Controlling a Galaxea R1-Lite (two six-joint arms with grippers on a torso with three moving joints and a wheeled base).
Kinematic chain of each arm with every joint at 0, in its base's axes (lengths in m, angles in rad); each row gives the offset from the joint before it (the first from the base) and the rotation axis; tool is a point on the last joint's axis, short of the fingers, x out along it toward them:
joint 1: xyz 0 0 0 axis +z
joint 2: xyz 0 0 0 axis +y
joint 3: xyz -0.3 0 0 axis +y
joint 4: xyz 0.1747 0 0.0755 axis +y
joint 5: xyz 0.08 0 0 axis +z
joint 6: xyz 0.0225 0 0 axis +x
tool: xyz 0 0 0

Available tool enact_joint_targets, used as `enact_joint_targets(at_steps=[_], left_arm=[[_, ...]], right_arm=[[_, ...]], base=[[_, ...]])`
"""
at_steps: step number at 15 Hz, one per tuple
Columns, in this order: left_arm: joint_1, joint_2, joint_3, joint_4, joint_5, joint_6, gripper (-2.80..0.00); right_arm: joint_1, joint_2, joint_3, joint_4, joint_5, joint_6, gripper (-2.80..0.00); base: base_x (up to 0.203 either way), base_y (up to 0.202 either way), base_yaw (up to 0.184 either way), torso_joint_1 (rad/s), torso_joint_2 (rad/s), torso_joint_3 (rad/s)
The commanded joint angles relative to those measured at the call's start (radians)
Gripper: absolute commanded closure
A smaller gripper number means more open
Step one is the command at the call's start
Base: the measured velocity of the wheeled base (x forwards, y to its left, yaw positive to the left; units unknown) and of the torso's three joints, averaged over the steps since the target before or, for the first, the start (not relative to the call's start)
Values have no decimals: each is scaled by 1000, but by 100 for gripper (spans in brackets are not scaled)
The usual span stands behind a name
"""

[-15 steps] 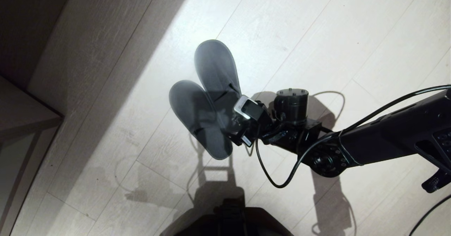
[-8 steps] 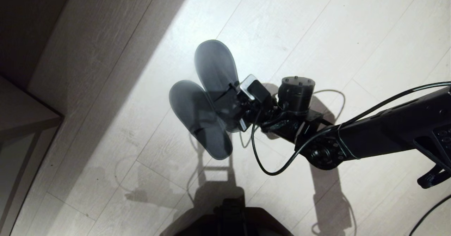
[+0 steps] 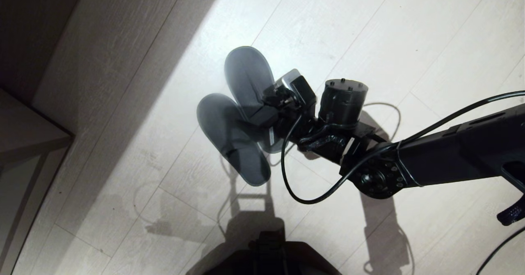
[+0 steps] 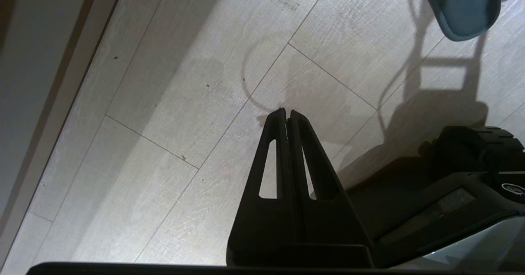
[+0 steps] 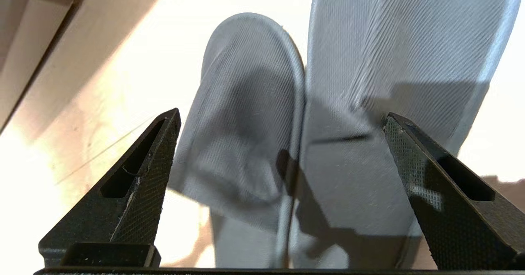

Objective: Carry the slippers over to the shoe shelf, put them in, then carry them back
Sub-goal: Pick up the slippers on the floor

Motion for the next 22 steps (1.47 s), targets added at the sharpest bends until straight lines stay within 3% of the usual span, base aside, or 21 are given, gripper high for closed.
enact_joint_targets(at_steps=[1, 2, 3, 5, 9, 14, 16, 19, 22], left_arm=[[0, 0, 0, 0, 0, 1, 0], [1, 0, 0, 0, 0, 0, 0], [0, 0, 0, 0, 0, 1, 0], [2, 0, 0, 0, 0, 0, 0], [0, 0, 0, 0, 0, 0, 0], [0, 0, 0, 0, 0, 1, 0], [0, 0, 0, 0, 0, 0, 0], [0, 0, 0, 0, 0, 0, 0], [0, 0, 0, 0, 0, 0, 0]], right_arm=[[4, -21, 24, -7, -2, 0, -280], [4, -32, 42, -5, -6, 2, -280], [4, -36, 54, -2, -10, 4, 0], [4, -55, 59, 44, -39, 8, 0], [13, -66, 59, 66, -46, 118, 0], [48, -79, 89, 170, -70, 311, 0], [49, -54, 90, 219, -135, 341, 0], [55, -39, 88, 267, -300, 350, 0], [54, -45, 79, 314, -394, 395, 0]], base=[[0, 0, 0, 0, 0, 0], [0, 0, 0, 0, 0, 0], [0, 0, 0, 0, 0, 0], [0, 0, 0, 0, 0, 0], [0, 0, 0, 0, 0, 0], [0, 0, 0, 0, 0, 0], [0, 0, 0, 0, 0, 0], [0, 0, 0, 0, 0, 0], [0, 0, 0, 0, 0, 0]])
